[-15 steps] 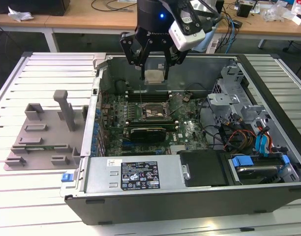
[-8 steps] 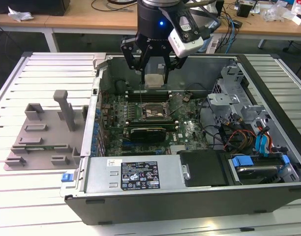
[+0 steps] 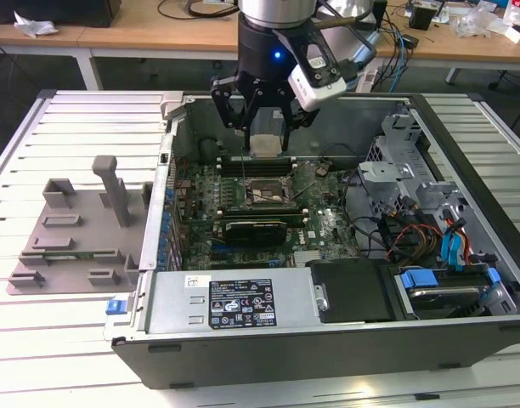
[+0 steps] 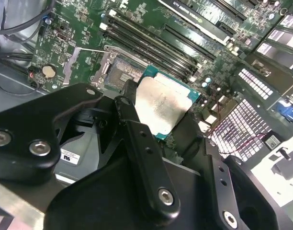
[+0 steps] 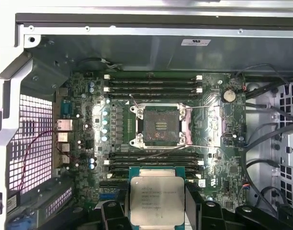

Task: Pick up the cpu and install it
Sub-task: 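Pick up the cpu and move it towards the insertion slot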

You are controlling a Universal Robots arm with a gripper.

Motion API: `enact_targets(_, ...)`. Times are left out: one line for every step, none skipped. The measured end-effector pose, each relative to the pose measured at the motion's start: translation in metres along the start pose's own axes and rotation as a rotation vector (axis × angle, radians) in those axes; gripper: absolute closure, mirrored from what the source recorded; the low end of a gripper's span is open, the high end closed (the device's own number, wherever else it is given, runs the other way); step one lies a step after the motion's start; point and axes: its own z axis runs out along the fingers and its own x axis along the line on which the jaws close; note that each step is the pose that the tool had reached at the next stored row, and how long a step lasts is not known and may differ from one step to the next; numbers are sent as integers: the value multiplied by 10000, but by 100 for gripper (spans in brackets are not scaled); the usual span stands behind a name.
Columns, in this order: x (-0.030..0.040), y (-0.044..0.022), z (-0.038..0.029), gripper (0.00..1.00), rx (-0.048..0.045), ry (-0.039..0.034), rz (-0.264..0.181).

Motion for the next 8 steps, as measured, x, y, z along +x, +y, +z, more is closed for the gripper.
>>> enact_targets(-8,8,13,45,0,0,0)
enact_targets(-19,16,30,45,-1,-1,-1)
enact_targets(-38,24,53,45,-2,-1,0)
enact_targets(-63,31,77,45,-1,0,-1)
enact_targets(-84,36,93,45,0,0,0)
enact_targets(-98,39,107,45,0,0,0)
enact_targets(-112,46,129,45,-1,0,0)
enact_targets(-127,54,153,45,0,0,0)
